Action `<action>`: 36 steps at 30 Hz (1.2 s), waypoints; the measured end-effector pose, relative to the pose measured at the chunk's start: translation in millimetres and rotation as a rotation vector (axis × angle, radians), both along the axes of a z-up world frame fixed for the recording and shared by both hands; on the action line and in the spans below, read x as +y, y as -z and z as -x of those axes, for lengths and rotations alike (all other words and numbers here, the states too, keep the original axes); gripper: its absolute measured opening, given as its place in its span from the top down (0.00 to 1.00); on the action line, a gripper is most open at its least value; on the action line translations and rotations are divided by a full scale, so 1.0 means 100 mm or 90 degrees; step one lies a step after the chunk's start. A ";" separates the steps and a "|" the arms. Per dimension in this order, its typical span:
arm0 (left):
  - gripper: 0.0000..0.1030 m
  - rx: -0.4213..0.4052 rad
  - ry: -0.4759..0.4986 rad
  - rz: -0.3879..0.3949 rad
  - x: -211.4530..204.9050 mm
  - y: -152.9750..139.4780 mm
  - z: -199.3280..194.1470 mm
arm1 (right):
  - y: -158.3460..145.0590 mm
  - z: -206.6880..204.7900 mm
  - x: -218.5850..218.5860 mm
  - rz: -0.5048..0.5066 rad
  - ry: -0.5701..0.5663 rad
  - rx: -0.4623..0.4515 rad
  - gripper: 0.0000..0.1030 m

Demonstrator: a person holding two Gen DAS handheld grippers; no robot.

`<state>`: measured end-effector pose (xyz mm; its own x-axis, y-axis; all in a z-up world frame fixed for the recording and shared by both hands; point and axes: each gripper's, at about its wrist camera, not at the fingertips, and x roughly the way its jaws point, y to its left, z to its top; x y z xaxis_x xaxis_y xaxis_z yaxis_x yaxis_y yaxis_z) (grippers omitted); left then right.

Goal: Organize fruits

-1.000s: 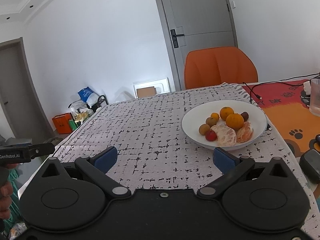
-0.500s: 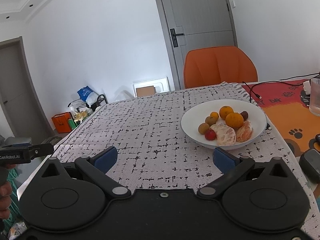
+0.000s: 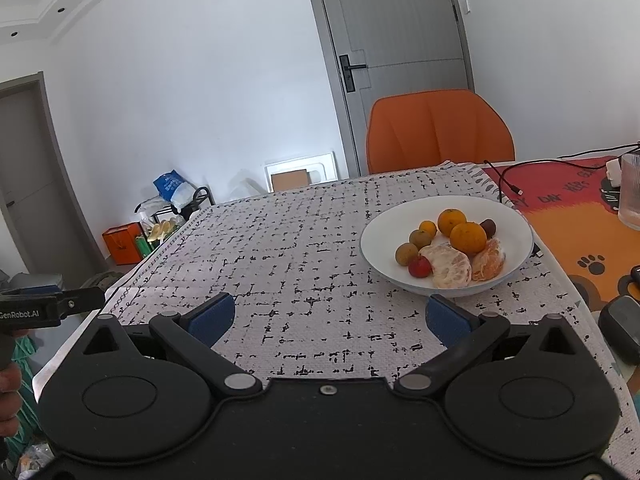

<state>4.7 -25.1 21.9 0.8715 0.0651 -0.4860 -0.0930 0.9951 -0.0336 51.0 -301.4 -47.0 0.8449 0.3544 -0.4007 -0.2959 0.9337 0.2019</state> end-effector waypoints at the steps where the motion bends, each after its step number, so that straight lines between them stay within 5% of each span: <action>1: 0.00 -0.001 -0.002 0.001 0.01 0.00 0.01 | 0.00 0.00 0.00 0.000 0.001 0.001 0.00; 36: 0.00 -0.003 -0.016 0.001 0.05 0.00 0.04 | 0.02 0.00 0.04 0.006 0.005 0.010 0.00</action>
<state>1.1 -20.1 21.8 0.8718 0.0856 -0.4823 -0.1172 0.9925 -0.0357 51.0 -297.7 -49.1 0.8410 0.3434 -0.4181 -0.2850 0.9380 0.1972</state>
